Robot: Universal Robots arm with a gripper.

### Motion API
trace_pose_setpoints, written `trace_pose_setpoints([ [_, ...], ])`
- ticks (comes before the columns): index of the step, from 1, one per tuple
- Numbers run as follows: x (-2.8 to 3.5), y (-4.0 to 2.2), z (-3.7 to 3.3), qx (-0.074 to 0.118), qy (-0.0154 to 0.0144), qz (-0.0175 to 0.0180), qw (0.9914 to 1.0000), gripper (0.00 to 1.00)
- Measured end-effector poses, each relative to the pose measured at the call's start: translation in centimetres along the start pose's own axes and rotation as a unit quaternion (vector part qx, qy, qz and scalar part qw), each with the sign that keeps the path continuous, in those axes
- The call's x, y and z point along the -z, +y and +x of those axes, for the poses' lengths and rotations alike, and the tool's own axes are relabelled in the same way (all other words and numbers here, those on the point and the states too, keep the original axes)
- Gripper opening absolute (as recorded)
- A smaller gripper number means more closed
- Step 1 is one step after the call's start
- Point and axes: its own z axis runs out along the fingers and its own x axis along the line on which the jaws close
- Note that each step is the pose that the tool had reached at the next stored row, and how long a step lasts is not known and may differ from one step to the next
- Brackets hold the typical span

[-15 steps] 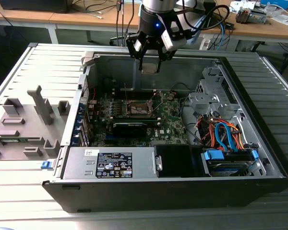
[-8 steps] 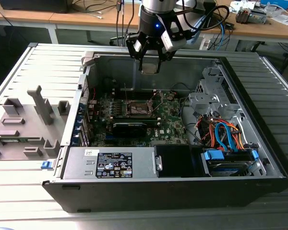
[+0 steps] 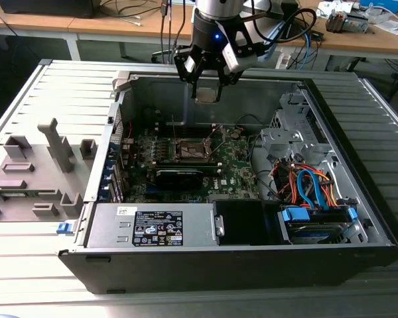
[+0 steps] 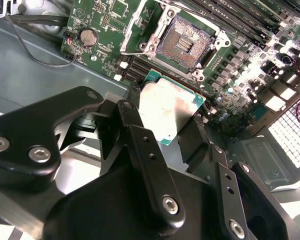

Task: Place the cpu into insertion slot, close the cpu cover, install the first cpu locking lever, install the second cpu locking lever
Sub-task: 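Place the cpu into insertion slot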

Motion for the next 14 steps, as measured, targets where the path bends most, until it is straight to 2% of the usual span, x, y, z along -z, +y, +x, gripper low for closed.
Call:
trace_pose_setpoints([
  [14, -0.23, -0.10, 0.08, 0.000, 0.0000, 0.0004, 1.00000, 0.55],
])
